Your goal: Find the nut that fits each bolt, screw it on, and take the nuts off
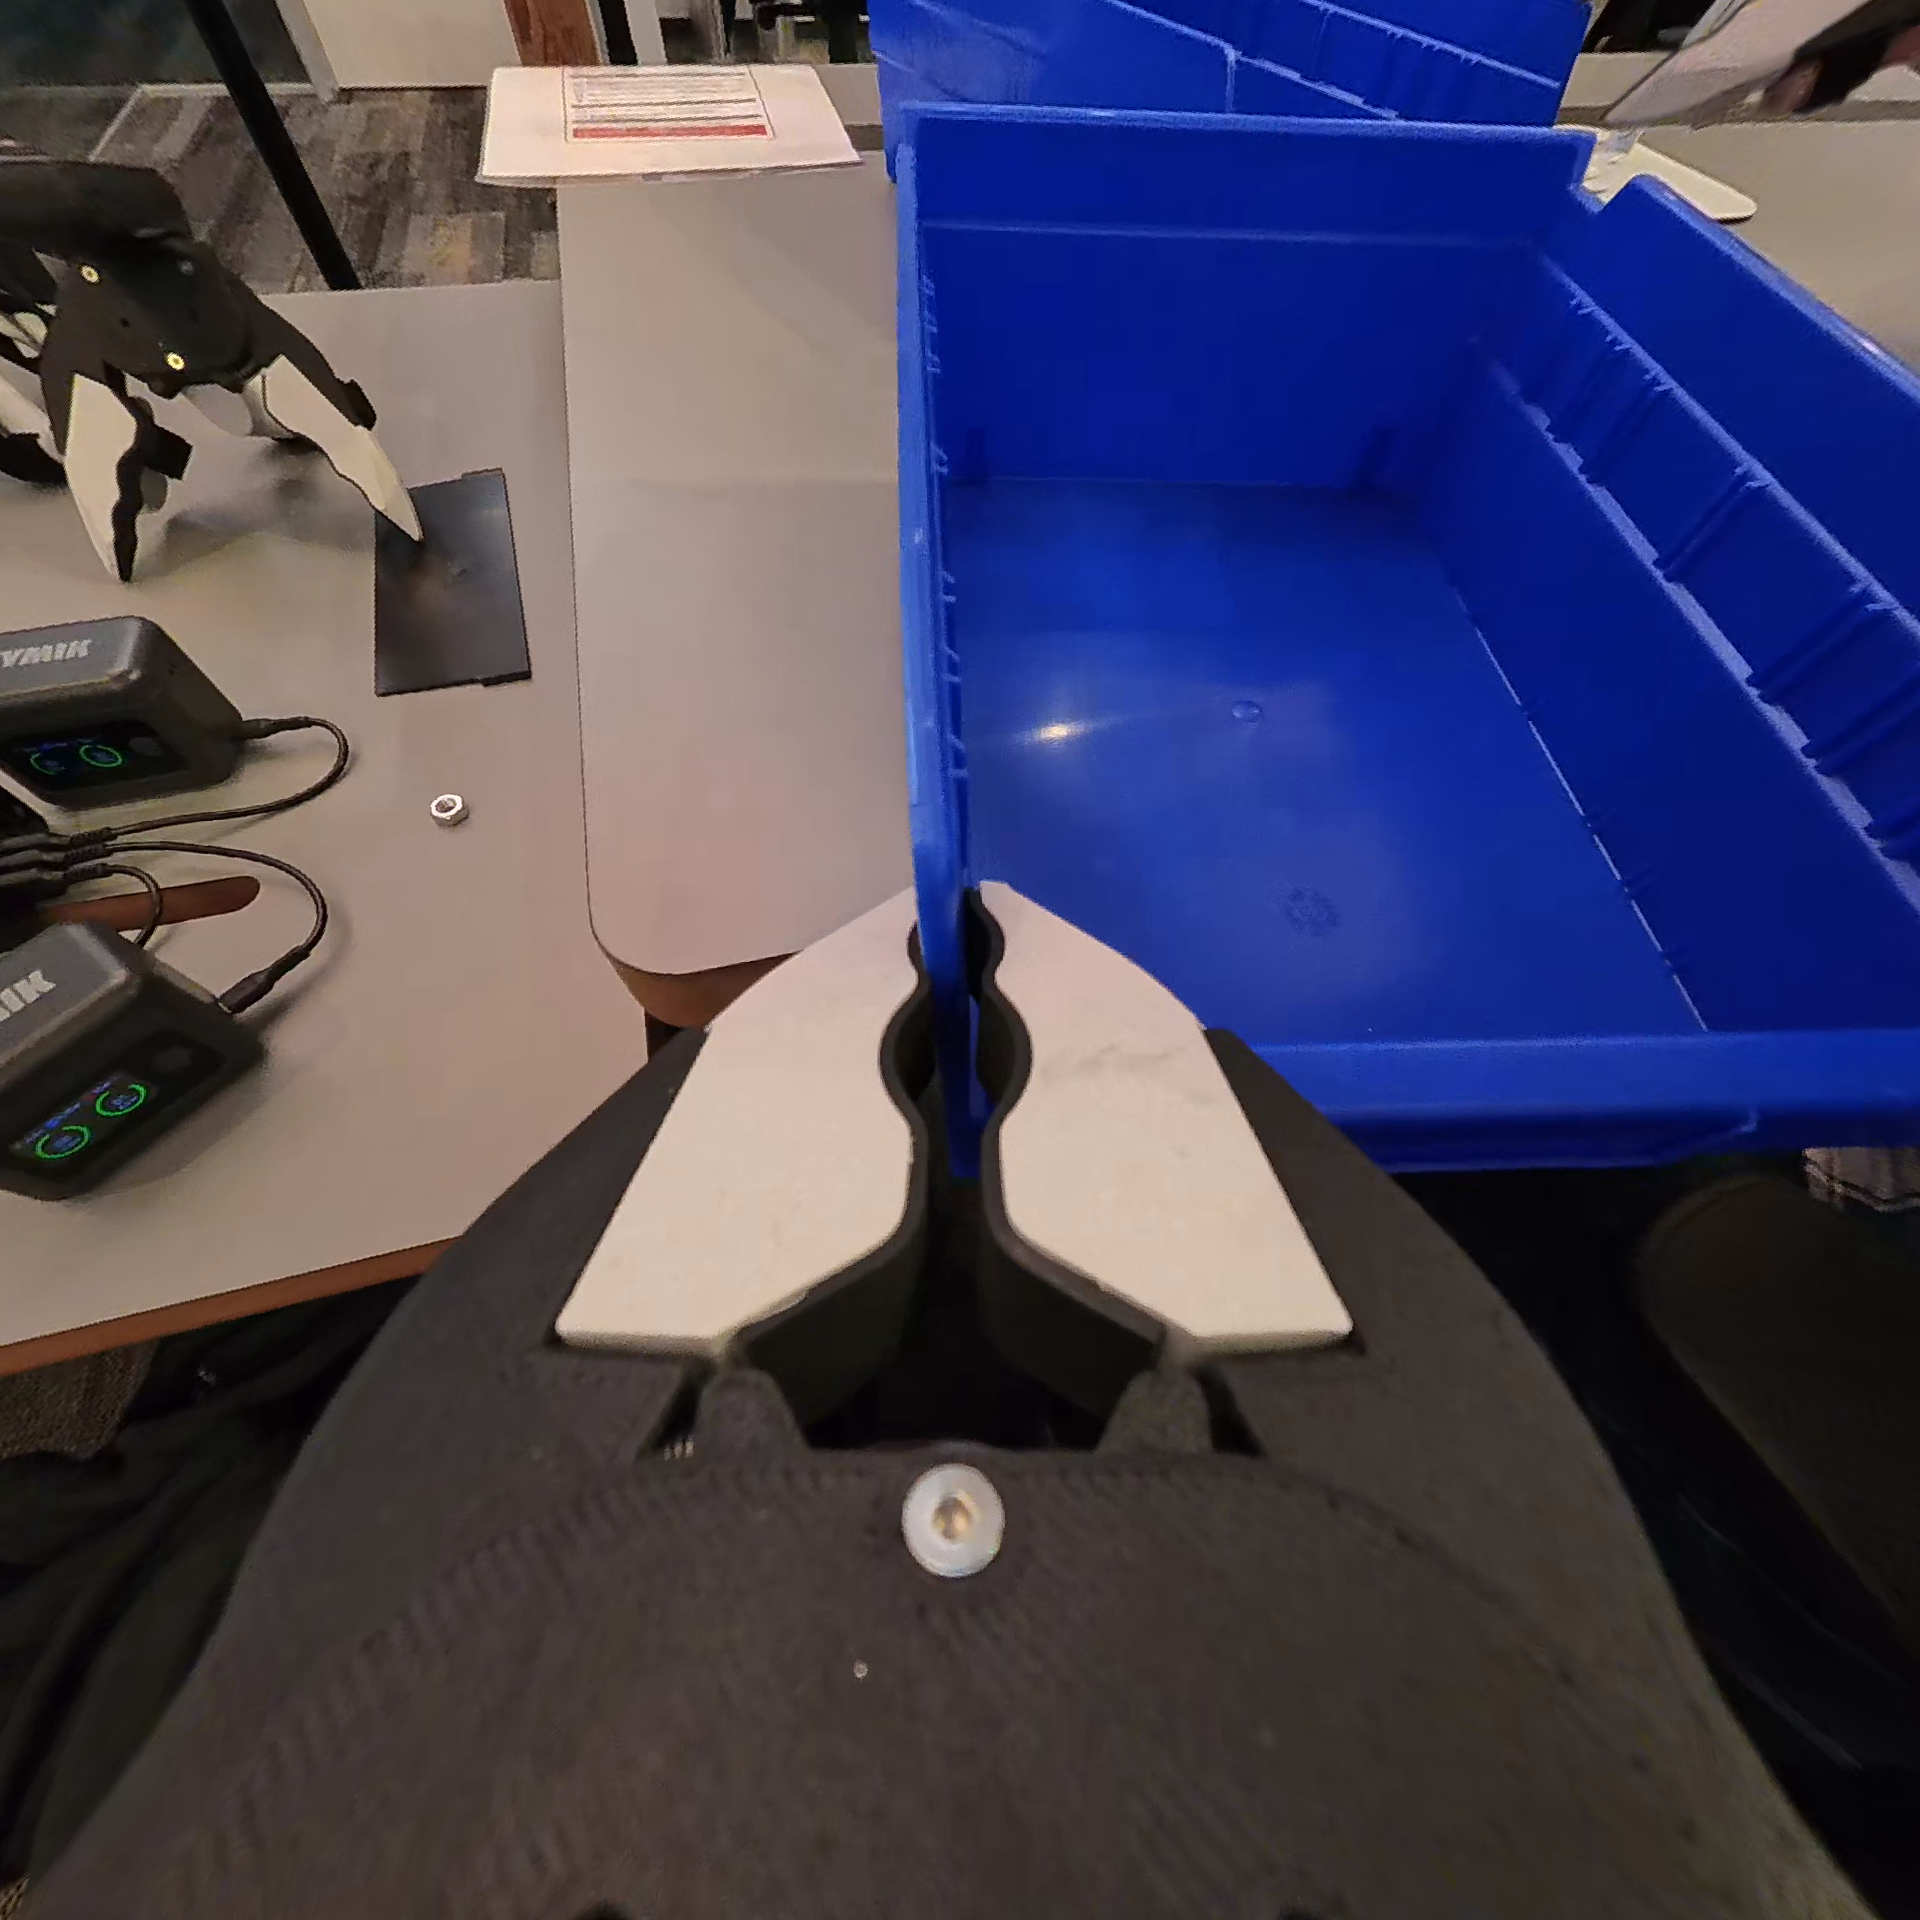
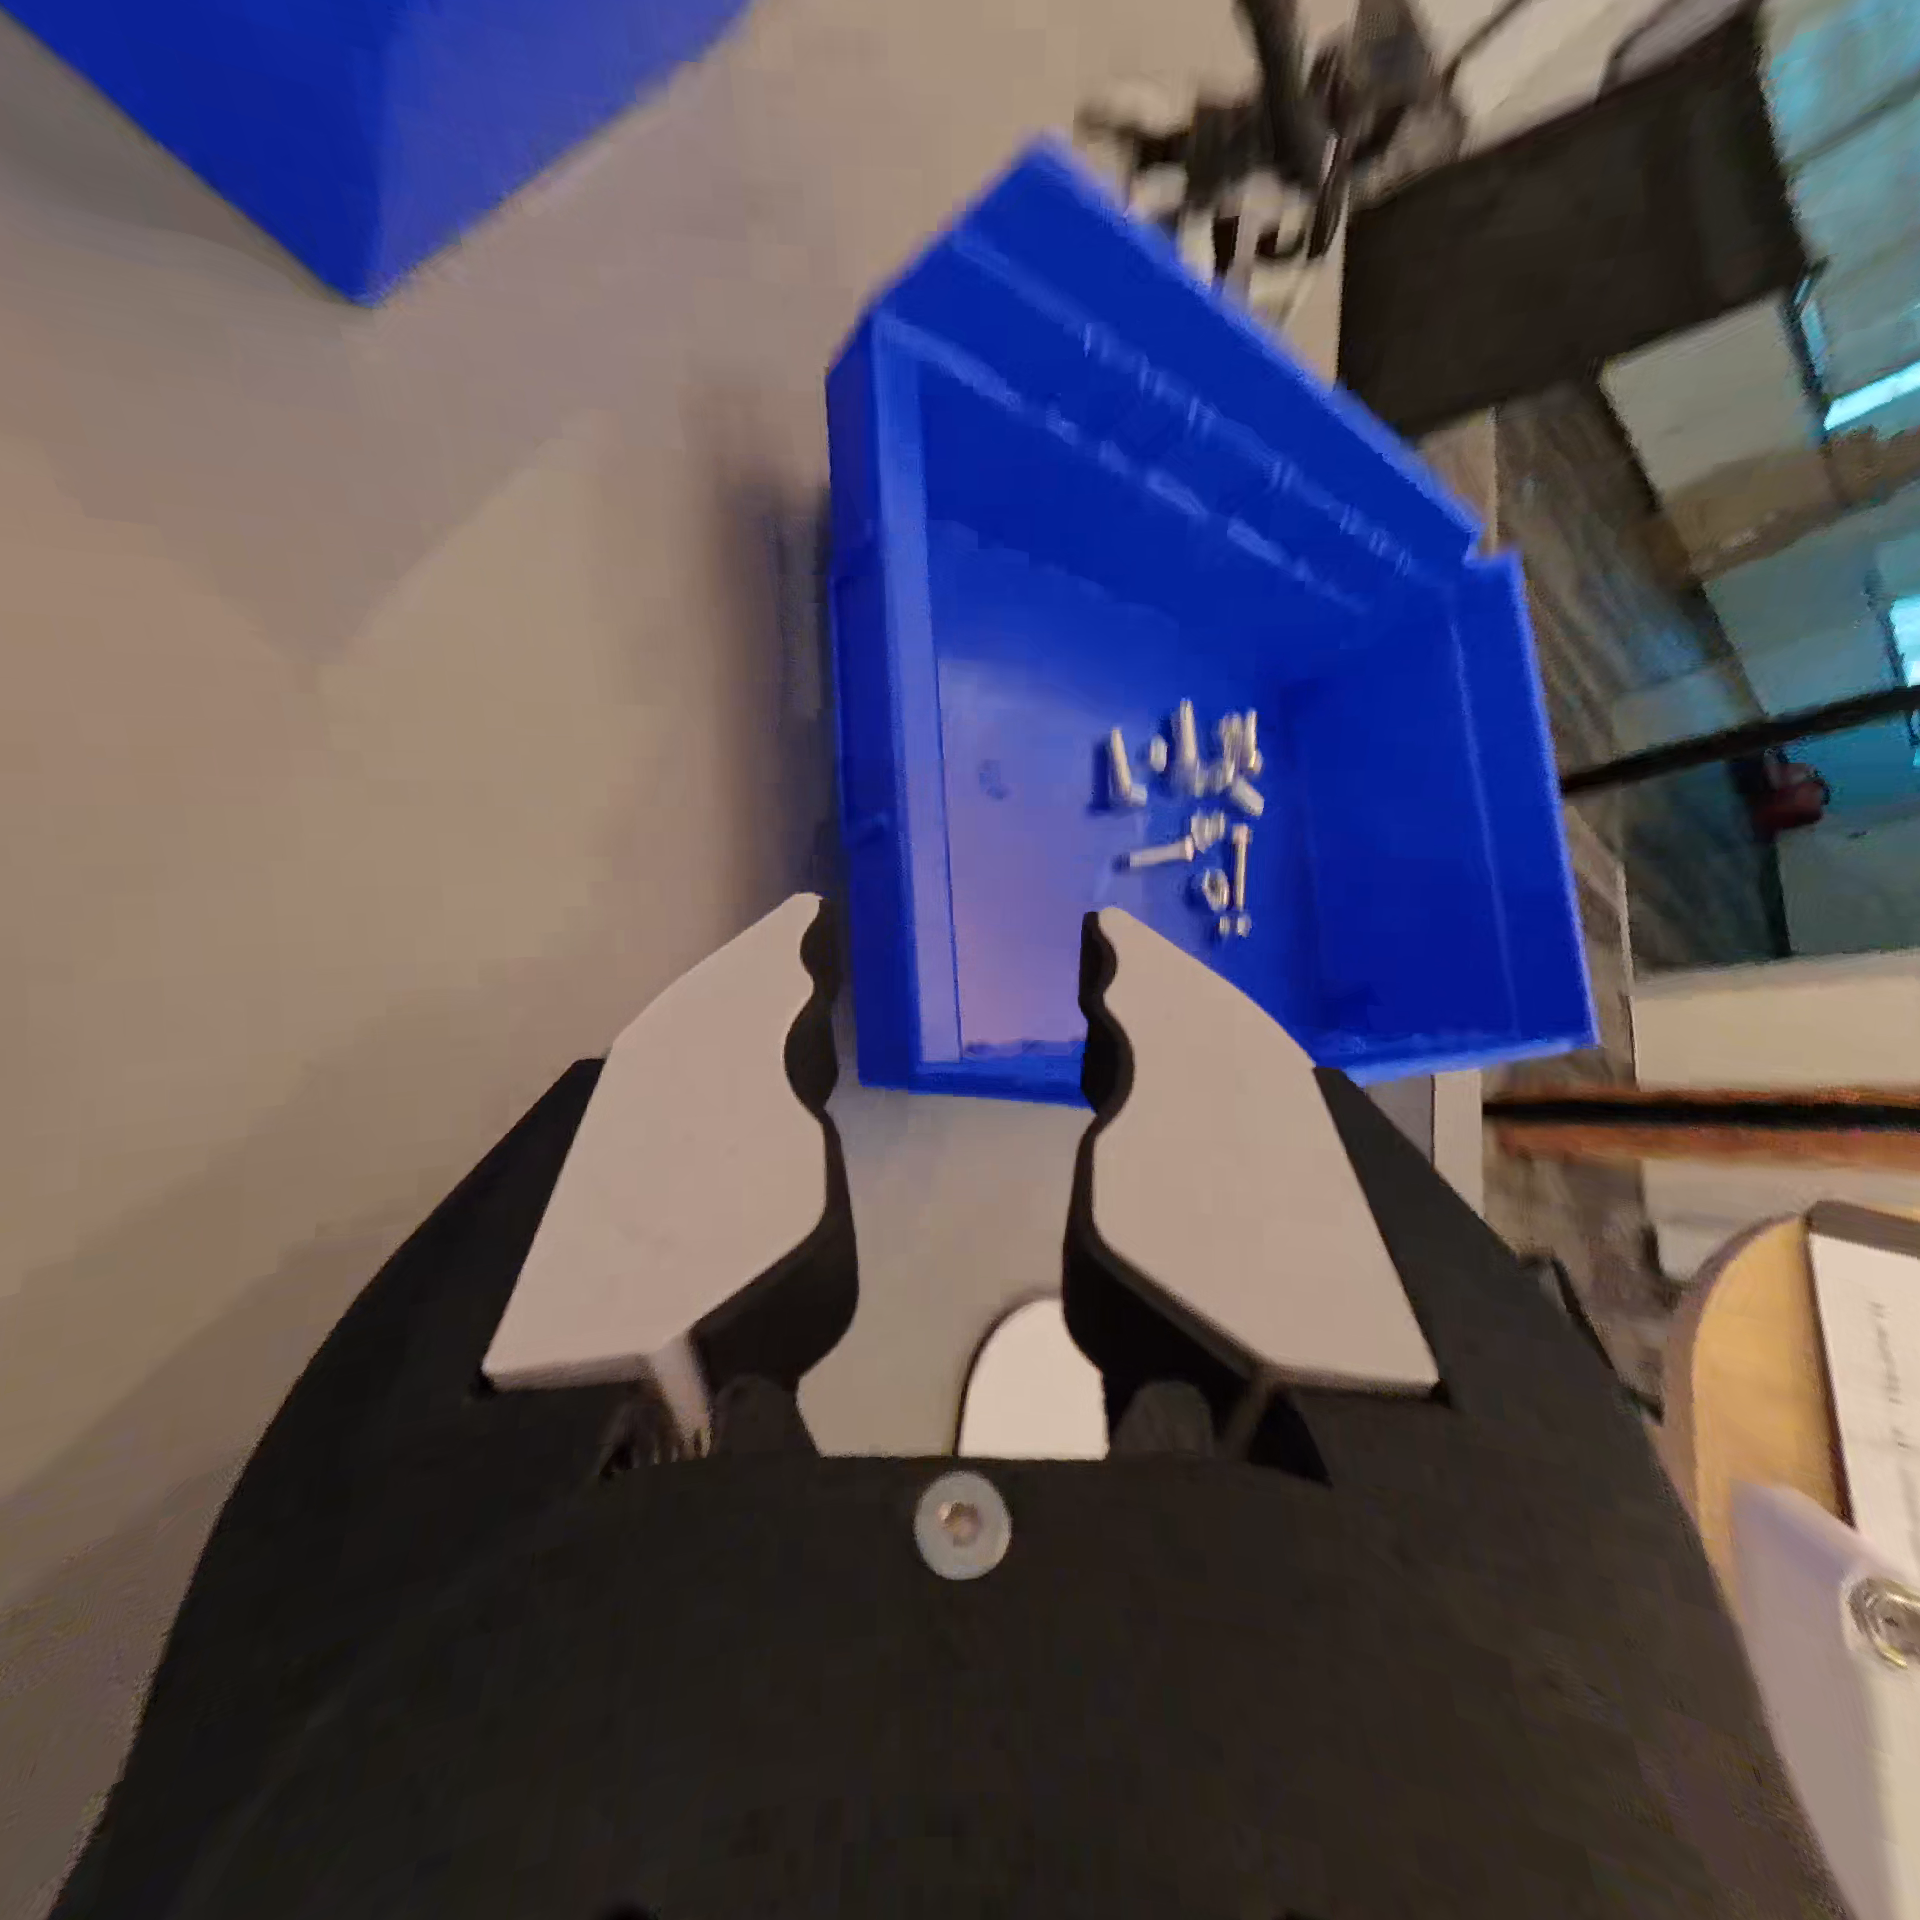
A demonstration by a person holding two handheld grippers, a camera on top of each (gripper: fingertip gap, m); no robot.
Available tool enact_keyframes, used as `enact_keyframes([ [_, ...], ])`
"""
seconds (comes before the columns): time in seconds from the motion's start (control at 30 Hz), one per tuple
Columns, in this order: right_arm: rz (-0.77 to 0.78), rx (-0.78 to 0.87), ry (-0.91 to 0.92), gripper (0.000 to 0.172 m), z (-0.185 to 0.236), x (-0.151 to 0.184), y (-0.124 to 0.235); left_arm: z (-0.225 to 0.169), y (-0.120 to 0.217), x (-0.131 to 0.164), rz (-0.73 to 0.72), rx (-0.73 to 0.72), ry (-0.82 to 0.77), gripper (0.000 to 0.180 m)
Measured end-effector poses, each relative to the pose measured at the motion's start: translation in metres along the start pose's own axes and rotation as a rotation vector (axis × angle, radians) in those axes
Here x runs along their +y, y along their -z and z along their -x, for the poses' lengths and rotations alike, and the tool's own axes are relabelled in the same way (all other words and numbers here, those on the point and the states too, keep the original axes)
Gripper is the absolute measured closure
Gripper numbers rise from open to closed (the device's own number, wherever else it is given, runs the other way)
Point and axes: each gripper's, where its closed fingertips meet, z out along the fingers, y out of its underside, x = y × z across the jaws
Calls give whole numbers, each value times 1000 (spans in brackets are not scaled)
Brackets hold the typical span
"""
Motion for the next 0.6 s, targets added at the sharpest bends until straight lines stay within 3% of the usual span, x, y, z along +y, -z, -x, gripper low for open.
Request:
enact_keyframes([
  [0.07,137,-3,23,117,-1,22,-13,-1,0,0,-2,-1,4,178],
  [0.2,164,-71,59,143,12,29,-20,-1,0,0,1,1,7,178],
  [0.37,242,-27,101,147,13,39,-35,0,-2,-1,2,7,8,178],
  [0.47,234,-16,65,160,6,38,-36,-1,-3,-1,0,9,7,178],
  [0.6,253,0,109,138,6,41,-39,-1,-3,-1,5,14,4,178],
])
